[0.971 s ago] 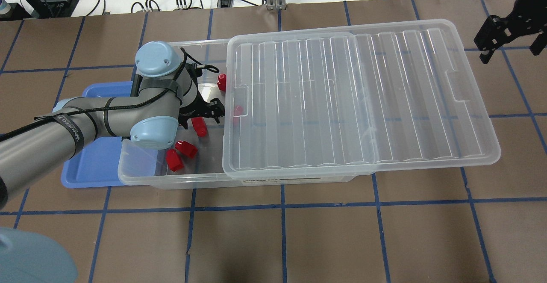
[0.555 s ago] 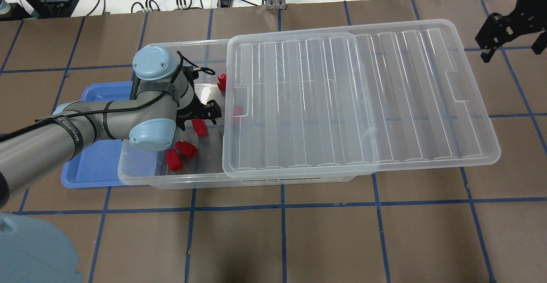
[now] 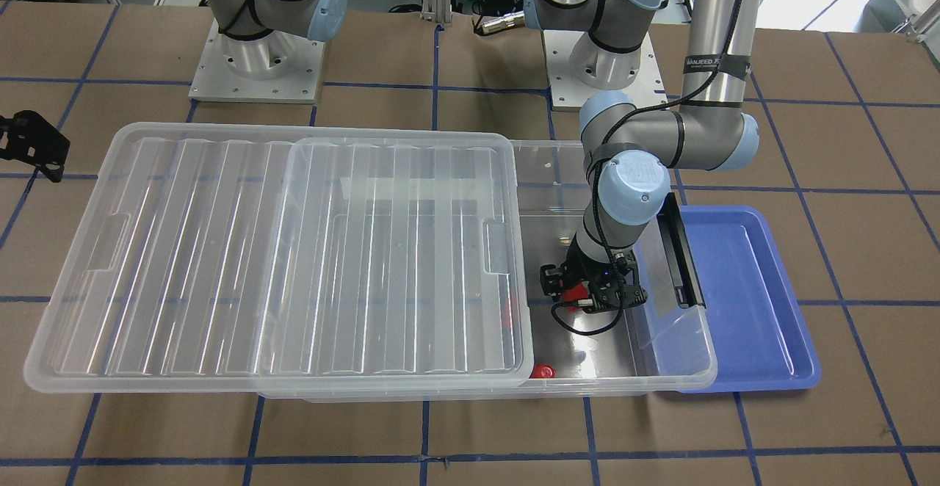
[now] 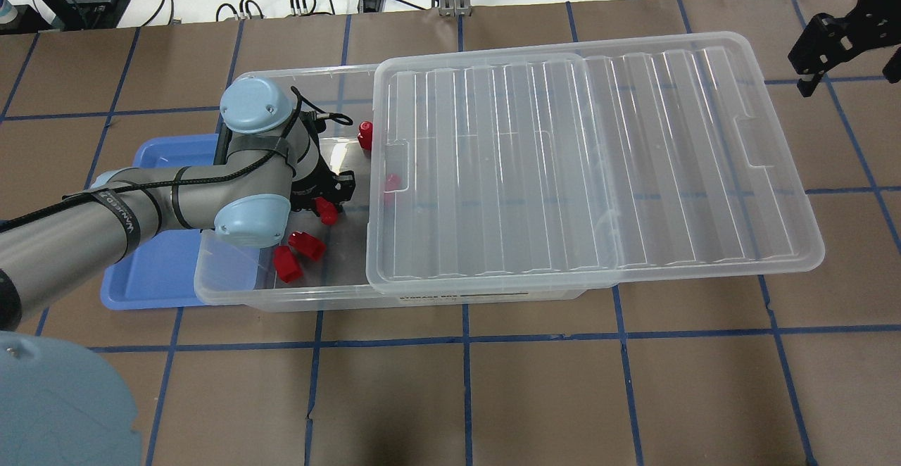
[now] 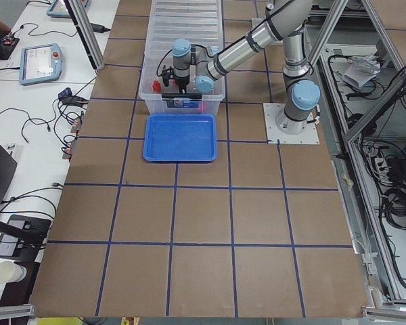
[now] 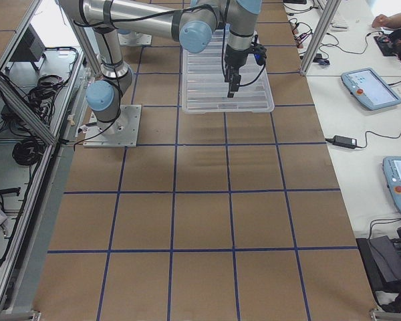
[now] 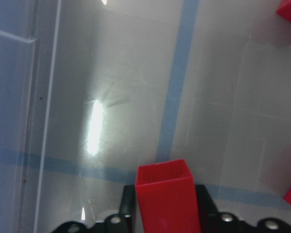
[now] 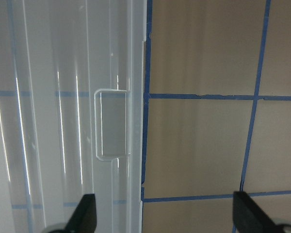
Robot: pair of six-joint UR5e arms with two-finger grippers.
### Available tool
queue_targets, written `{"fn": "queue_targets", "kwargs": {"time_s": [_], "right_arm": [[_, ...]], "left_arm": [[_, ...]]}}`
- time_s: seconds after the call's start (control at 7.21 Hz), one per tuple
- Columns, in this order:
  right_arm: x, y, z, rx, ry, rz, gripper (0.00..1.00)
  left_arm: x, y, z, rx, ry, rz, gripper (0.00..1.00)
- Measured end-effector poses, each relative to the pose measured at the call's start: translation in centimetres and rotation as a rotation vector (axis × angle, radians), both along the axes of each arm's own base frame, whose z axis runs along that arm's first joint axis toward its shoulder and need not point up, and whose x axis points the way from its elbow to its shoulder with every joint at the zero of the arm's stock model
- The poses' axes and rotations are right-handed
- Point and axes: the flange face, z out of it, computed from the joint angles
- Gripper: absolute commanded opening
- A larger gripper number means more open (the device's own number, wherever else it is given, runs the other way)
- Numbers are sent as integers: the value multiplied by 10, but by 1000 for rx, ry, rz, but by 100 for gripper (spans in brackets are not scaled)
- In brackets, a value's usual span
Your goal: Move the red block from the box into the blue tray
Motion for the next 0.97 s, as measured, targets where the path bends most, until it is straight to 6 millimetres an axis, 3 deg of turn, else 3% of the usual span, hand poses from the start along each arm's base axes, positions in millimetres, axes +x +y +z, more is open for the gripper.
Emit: {"fn": "queue_targets", "kwargs": {"time_s": [0.28, 0.55, 0.97], "right_arm": [[0, 0, 0, -2, 1, -20, 100], [0, 0, 0, -7, 1, -43, 100], [1, -1, -7, 1, -4, -47, 100]], "left_arm": [[-5, -5, 33, -25, 3, -6, 0], [-11, -15, 95, -16, 9, -17, 0], [-8, -6, 183, 18, 2, -34, 0]]}}
